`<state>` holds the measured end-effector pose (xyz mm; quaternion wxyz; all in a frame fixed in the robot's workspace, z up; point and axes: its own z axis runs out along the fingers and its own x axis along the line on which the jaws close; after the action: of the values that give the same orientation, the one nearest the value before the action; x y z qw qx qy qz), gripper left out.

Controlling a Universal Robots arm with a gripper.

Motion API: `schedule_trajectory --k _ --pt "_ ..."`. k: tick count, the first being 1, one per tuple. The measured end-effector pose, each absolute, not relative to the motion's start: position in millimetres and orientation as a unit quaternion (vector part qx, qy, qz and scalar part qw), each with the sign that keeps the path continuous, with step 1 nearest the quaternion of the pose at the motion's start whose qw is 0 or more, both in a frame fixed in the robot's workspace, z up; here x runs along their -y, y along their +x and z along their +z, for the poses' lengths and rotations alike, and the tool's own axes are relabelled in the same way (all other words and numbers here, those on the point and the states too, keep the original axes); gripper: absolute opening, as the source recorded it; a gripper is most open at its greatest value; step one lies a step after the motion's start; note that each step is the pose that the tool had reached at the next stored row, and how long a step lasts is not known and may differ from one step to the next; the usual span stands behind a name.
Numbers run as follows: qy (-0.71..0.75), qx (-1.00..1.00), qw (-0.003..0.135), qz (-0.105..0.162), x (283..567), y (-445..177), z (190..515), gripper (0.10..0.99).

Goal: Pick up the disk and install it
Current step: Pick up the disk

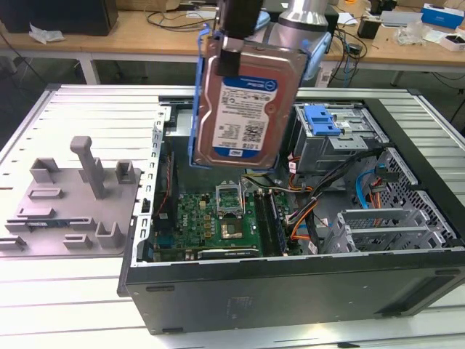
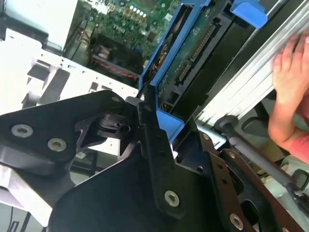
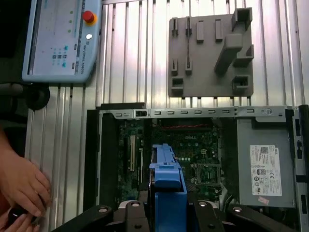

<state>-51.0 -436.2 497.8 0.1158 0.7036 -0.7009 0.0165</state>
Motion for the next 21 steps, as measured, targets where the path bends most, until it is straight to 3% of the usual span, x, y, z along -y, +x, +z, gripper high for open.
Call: schedule_trajectory --k 21 --pt "0.713 0.688 0.132 0.030 439.6 20.9 496.8 0.369"
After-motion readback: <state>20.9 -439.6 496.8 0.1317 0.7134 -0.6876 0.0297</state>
